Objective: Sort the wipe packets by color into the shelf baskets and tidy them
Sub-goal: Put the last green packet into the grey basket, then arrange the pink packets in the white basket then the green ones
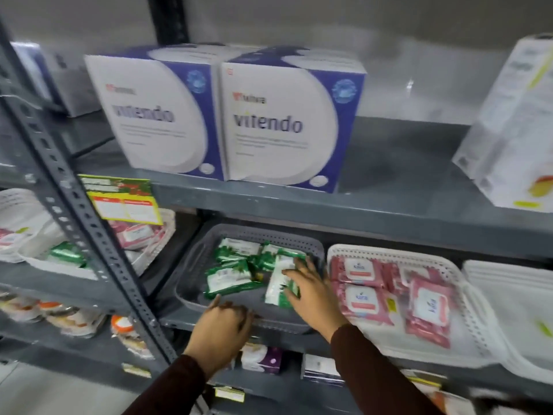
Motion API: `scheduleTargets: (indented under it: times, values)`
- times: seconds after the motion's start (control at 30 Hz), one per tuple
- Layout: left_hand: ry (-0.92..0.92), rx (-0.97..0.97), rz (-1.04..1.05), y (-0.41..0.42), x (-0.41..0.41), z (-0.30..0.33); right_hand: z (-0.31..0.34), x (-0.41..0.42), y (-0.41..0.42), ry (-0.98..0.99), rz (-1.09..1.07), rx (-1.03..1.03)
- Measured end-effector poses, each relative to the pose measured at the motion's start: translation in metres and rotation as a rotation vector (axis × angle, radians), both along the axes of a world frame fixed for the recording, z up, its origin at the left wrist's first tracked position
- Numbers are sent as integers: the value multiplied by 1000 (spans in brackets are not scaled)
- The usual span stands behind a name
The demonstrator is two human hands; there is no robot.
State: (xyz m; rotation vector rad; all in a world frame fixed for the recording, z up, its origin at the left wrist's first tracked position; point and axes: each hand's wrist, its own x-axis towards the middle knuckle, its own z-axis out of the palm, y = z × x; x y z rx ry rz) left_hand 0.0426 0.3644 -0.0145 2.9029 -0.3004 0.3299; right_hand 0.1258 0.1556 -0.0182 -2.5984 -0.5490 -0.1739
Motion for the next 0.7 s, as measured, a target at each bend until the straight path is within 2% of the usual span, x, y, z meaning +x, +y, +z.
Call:
scheduleTargets:
  times: [0.1,0.2,0.27,0.37,0.53,0.63,0.7]
  values:
    - [67,-180,-86,-47,11,11,-1,-15,-84,-74,-229,216]
    - [81,-348,-222,-113,17,23,7,-26,-158,85,-449,355]
    - [116,-368,-310,-151,25,22,8,-30,-190,140,-591,334]
    - [202,-301,-365,-202,44,10,1,-30,-235,158,-720,275]
    - [295,35,-344,-241,61,-9,4,-17,-270,147,-823,155]
    - [305,74,-296,-248,63,-13,6,-13,-266,160,-847,186]
    - [298,86,-326,-250,66,-16,2,-13,-263,206,-784,168]
